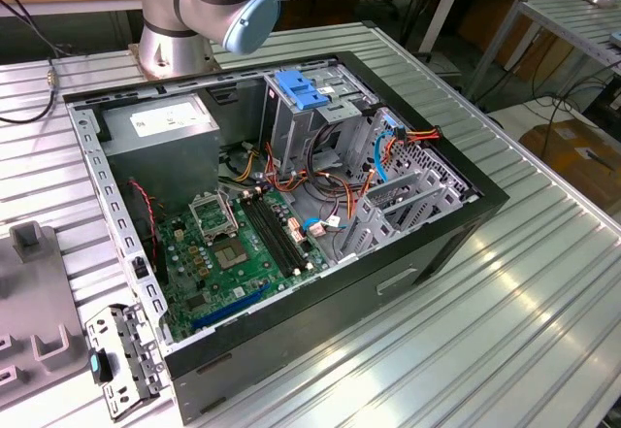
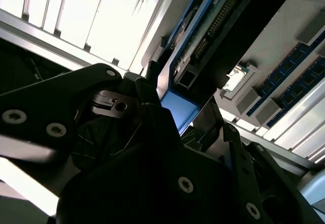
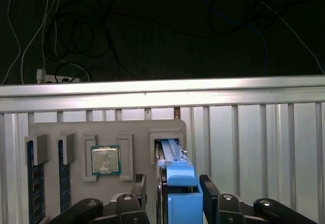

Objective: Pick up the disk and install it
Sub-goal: 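Pick up the disk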

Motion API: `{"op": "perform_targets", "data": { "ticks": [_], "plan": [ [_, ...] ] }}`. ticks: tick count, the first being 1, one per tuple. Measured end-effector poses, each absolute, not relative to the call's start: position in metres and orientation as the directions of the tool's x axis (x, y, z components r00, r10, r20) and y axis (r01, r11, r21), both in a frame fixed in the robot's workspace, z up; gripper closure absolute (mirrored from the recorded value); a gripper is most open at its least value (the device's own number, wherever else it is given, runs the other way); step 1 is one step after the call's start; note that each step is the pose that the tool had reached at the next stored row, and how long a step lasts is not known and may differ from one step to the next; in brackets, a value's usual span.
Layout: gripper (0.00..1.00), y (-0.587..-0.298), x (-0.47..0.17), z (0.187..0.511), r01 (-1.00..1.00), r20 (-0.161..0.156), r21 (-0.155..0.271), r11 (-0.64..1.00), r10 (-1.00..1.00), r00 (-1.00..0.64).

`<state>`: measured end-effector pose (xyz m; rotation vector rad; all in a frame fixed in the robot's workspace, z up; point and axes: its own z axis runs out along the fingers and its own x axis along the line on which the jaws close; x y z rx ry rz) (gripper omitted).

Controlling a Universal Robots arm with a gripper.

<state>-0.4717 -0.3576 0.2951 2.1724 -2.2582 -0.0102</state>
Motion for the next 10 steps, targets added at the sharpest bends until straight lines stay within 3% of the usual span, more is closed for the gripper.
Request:
{"op": "perform_targets", "data": {
  "ticks": [4,8,10],
  "plan": [
    [0.46,-0.3576,-0.4717,0.2950,-0.999,0.001,0.010,0.039,-0.999,-0.039],
    [0.61,-0.3576,-0.4717,0.2949,-0.999,0.001,0.010,0.039,-0.999,-0.039],
    [0.61,-0.3576,-0.4717,0.2949,-0.999,0.001,0.010,0.039,-0.999,-0.039]
  ]
}}
